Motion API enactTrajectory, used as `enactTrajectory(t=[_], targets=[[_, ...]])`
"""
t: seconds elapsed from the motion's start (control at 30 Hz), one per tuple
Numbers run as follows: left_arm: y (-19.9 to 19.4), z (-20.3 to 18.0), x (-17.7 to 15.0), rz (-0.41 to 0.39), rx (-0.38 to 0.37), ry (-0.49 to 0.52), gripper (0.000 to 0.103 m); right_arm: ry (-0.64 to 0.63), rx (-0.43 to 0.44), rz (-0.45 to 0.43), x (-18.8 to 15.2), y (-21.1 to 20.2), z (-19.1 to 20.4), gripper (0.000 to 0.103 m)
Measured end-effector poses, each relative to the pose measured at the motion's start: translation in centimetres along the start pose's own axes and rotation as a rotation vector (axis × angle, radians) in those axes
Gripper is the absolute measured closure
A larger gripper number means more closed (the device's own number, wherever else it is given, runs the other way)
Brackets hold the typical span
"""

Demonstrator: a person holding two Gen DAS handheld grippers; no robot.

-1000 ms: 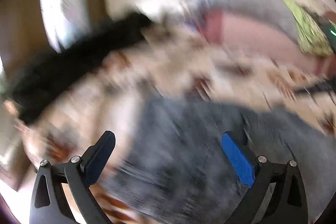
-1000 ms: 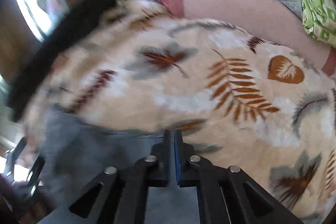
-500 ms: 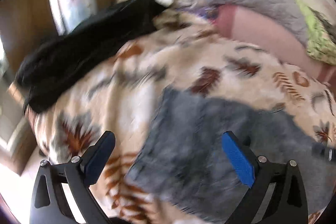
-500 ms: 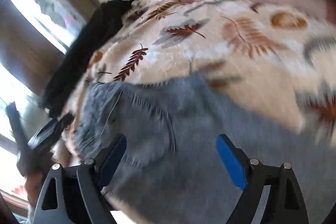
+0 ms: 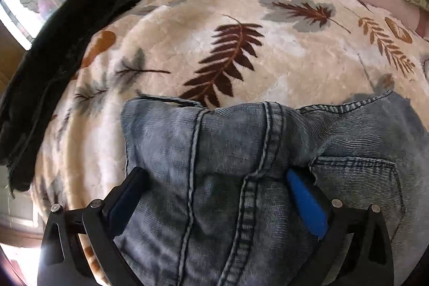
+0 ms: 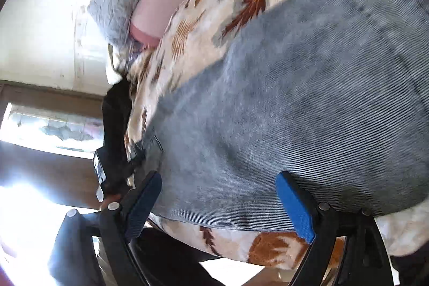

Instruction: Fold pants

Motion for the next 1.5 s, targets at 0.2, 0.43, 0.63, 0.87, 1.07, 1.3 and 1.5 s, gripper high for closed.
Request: enactTrajectory(t=[0.2, 0.43, 0.63, 0.87, 1.07, 1.3, 1.5], targets=[[-7.9, -0.7, -2.1, -0.194, -0.063, -0.081, 0.001, 0.046, 0.097, -0.131, -2.4, -4.3, -1.3, 0.014], [-14.1, -8.0, -4.7, -0.318, -0.219, 0.037, 0.001, 0.295, 0.113, -0.34, -1.6, -9.9, -8.8, 0.013], [-15.2, -14.0, -6.3, -0.255, -0.315, 0.093, 0.001, 0.368, 0.163, -0.417, 0.5, -11.4, -10.1, 0.013], [-15.1, -20.1, -8.3, -0.211, -0.27, 0.21, 0.001, 0.325, 0.043, -0.443, 1.5, -13.3, -10.0, 0.058], [-17.1, -22.1, -8.9, -0.275, -0.232, 0.263, 0.001, 0.288, -0.044, -0.394, 2.1, -13.3, -9.8, 0.066], [-13.4, -26.2, -9.6, -0.231, -0.107, 0.405, 0.0, 0.254, -0.093, -0.362, 2.7, -13.2, -9.5, 0.068], [-17.4, -25.0, -8.7, -0.315, -0.192, 0.342, 0.002, 0.209, -0.17, -0.34, 2.8, -13.1, -8.9, 0.074]])
Point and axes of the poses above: each gripper's, at about its wrist camera, not at the fingertips, and y roughly the way its jaws point, z to its left, x to its top, the point moved 3 cm from there along y, roughly the way its jaws point, and after that the axes turned 11 degrees about x, right-handed, at the moved point
